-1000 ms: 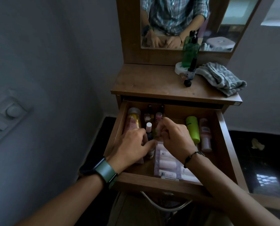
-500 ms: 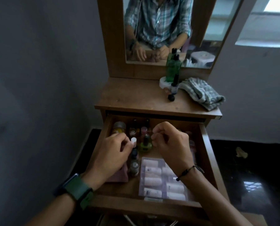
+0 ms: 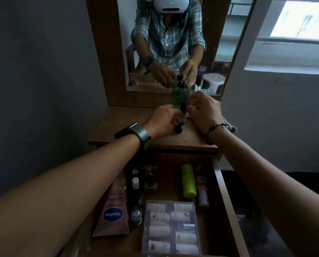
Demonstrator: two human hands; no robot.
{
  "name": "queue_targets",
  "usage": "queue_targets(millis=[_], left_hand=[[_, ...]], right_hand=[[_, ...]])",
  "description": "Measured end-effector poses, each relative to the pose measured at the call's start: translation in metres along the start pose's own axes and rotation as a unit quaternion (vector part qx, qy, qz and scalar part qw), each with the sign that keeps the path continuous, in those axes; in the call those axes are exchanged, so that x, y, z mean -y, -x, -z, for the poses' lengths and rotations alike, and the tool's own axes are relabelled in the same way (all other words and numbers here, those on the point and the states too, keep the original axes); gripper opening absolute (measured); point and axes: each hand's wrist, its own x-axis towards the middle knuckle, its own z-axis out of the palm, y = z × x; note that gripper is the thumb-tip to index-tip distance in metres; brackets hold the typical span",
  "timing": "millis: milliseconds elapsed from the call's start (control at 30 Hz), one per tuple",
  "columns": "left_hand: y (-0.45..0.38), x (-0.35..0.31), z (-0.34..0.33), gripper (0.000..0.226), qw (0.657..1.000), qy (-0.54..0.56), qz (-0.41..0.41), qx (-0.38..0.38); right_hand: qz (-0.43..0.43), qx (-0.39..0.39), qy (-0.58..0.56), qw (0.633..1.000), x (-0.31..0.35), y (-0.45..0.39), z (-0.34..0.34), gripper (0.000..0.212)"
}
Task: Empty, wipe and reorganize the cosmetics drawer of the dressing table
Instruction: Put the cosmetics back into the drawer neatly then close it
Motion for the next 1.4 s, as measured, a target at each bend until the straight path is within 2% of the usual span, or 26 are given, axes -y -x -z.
queue_targets(millis=[200, 467, 533, 667, 733, 833, 933, 1000, 1100, 1233, 1333, 1400], left_hand=[[-0.016, 0.011, -0.015, 0.027, 0.995, -0.056, -0.060, 0.064], [-0.014, 0.019, -0.017, 0.030, 0.989, -0.089, -0.072, 0.089], [-0.011, 0.017, -0.013, 0.035, 0.993, -0.070, -0.074, 0.052], [0.013, 0.011, 0.003, 0.021, 0.998, 0.020, -0.006, -0.060], [0.038, 0.007, 0.012, 0.018, 0.994, 0.065, 0.024, -0.079], [0.078, 0.001, 0.015, 0.017, 0.997, 0.077, 0.028, -0.003], [0.095, 0.000, 0.002, 0.023, 0.995, 0.064, 0.028, 0.067], [0.093, 0.004, -0.011, 0.025, 0.992, 0.045, 0.040, 0.114], [0.084, 0.009, -0.025, 0.027, 0.985, -0.011, 0.028, 0.170], [0.077, 0.003, -0.037, 0.022, 0.974, -0.123, -0.010, 0.191], [0.074, -0.005, -0.046, 0.024, 0.953, -0.236, -0.059, 0.179], [0.071, -0.006, -0.051, 0.024, 0.946, -0.265, -0.068, 0.173]], right_hand=[[0.079, 0.074, 0.106, 0.988, -0.005, -0.015, -0.013, 0.035], [0.098, 0.034, 0.108, 0.989, -0.016, -0.011, -0.020, 0.021], [0.094, 0.020, 0.100, 0.990, -0.017, -0.007, -0.018, 0.021], [0.087, -0.038, 0.051, 0.994, -0.013, 0.013, 0.002, 0.019], [0.086, -0.048, 0.010, 0.995, -0.007, 0.035, 0.016, 0.019], [0.115, -0.006, -0.001, 0.993, -0.004, 0.076, 0.023, 0.020], [0.135, 0.070, 0.021, 0.988, -0.012, 0.105, 0.010, 0.020], [0.133, 0.117, 0.048, 0.983, -0.021, 0.113, -0.005, 0.020], [0.108, 0.149, 0.079, 0.980, -0.034, 0.115, -0.023, 0.022], [0.089, 0.176, 0.111, 0.974, -0.041, 0.113, -0.037, 0.023], [0.088, 0.182, 0.125, 0.971, -0.045, 0.112, -0.042, 0.025], [0.081, 0.183, 0.129, 0.971, -0.047, 0.110, -0.044, 0.027]])
